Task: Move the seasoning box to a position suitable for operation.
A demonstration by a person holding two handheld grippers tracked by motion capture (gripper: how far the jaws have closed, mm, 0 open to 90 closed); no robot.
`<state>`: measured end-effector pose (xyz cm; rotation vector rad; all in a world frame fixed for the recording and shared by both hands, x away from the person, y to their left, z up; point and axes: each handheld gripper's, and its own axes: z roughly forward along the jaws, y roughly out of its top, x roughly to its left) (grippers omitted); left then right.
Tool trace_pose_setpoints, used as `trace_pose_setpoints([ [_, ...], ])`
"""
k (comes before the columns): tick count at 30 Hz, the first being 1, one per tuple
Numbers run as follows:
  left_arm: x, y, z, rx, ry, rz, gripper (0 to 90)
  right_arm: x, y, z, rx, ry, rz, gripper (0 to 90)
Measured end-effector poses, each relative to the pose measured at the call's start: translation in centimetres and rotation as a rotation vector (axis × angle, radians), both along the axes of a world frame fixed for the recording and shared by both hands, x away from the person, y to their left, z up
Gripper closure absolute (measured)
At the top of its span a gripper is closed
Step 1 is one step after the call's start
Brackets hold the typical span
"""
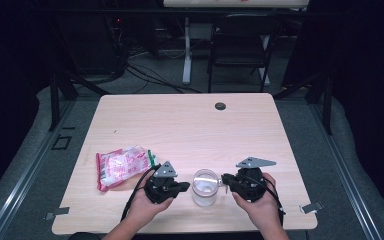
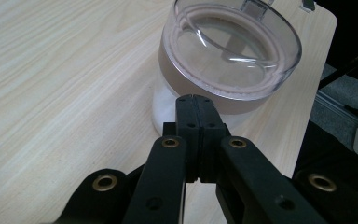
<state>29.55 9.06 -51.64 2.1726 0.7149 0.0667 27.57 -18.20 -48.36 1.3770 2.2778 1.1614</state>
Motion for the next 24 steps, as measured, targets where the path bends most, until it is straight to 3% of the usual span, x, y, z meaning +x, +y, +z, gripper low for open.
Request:
trace_pose_setpoints([
  [6,-0.2,-0.2,0.0,0.003,-0.007,-0.017,90.0,0.0,-0.2,-0.1,0.006,0.000,0.003,84.5],
  [24,-0.2,0.1,1.0,-0.054,-0.028,-0.006,90.0,-0.1,-0.3,-0.3,0.015,-0.009,-0.005,85.2],
])
